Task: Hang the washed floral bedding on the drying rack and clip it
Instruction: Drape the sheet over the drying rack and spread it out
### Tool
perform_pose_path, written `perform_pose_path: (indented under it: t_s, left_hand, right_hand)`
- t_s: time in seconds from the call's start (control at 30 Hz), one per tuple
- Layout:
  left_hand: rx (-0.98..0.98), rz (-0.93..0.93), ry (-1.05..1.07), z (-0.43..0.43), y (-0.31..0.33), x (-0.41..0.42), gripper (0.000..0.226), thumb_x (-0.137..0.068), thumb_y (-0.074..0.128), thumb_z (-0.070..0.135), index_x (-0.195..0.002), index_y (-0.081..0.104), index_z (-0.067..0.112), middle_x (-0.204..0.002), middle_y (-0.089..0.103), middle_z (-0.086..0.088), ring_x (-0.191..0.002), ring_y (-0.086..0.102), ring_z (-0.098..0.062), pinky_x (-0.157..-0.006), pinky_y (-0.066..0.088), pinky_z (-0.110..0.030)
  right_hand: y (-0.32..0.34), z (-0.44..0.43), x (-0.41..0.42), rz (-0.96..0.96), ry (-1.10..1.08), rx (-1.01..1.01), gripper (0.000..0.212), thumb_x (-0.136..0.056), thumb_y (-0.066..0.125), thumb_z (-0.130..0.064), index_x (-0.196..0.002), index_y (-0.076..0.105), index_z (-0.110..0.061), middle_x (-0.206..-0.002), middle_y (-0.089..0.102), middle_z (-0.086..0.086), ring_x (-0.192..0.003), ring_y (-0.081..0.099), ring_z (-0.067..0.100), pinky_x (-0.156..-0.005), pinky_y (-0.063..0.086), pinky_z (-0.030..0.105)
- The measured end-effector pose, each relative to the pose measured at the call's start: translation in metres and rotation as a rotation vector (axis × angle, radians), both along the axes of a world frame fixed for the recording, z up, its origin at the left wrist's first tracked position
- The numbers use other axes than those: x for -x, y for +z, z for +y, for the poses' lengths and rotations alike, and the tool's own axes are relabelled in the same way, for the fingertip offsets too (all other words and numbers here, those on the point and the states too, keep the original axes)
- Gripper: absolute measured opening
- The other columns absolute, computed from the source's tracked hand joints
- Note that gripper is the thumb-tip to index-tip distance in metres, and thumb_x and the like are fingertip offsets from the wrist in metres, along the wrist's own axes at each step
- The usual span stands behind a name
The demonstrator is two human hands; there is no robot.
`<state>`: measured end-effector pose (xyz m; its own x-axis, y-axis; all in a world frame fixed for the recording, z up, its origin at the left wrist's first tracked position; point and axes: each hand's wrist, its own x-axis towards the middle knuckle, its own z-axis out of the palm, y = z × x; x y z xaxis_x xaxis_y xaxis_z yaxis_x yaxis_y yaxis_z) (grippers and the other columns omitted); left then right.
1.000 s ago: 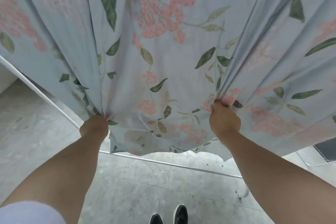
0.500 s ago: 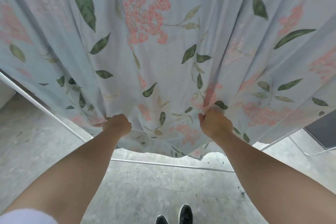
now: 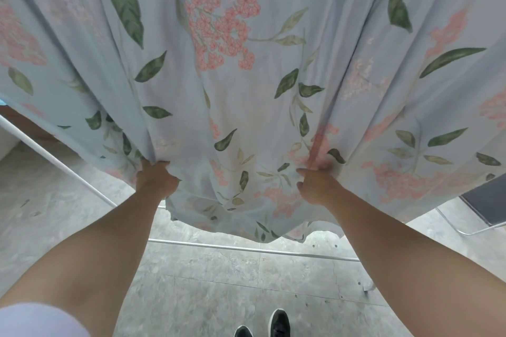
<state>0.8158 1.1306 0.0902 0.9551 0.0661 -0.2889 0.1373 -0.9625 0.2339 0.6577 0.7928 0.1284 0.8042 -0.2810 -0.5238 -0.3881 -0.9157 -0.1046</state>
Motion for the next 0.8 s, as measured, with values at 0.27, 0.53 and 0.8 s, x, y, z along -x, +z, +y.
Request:
perform_pose_path:
  t_s: [0.27, 0.53, 0.8]
  left_hand:
    - [0.246, -0.213, -0.017, -0.013, 0.003, -0.010, 0.059, -0.080, 0.060, 0.005, -0.138, 0.049, 0.010, -0.135, 0.056, -0.012, -0.119, 0.054, -0.038, -0.094, 0.046, -0.040]
    - [0.255, -0.392, -0.004, -0.024, 0.032, -0.011, 0.020, -0.079, 0.057, 0.009, -0.097, 0.064, 0.003, -0.107, 0.063, -0.015, -0.090, 0.060, -0.036, -0.073, 0.047, -0.036]
    - [-0.235, 0.199, -0.416, -0.067, 0.014, 0.019, 0.034, -0.092, 0.050, 0.015, -0.123, 0.060, 0.006, -0.112, 0.061, -0.008, -0.105, 0.062, -0.025, -0.087, 0.054, -0.033]
  right_hand:
    - [-0.018, -0.009, -0.001, -0.058, -0.387, 0.031, 0.072, -0.095, 0.045, -0.027, -0.157, 0.007, -0.024, -0.153, 0.018, 0.028, -0.128, 0.046, 0.044, -0.103, 0.044, 0.047]
    - [-0.009, -0.002, -0.006, -0.256, -0.293, -0.168, 0.059, -0.097, 0.046, -0.011, -0.151, 0.026, -0.001, -0.145, 0.045, 0.017, -0.127, 0.052, 0.034, -0.101, 0.045, 0.038]
    - [-0.014, -0.018, 0.028, -0.141, -0.301, -0.169, 0.048, -0.096, 0.043, -0.010, -0.143, 0.040, -0.004, -0.141, 0.051, 0.017, -0.127, 0.052, 0.033, -0.102, 0.046, 0.037]
